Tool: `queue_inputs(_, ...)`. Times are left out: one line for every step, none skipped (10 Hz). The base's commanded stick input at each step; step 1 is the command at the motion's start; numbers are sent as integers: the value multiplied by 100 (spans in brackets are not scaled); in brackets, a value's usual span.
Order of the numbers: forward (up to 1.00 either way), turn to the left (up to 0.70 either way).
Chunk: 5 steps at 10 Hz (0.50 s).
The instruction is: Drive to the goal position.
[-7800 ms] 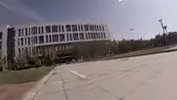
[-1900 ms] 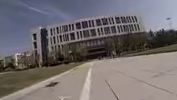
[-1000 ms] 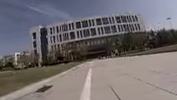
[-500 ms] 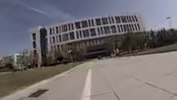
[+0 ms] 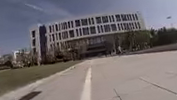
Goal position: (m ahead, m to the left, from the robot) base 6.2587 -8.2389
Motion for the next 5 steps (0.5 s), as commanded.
queue_inputs(70,0)
queue_inputs(70,3)
queue_inputs(70,9)
queue_inputs(70,34)
queue_inputs(70,35)
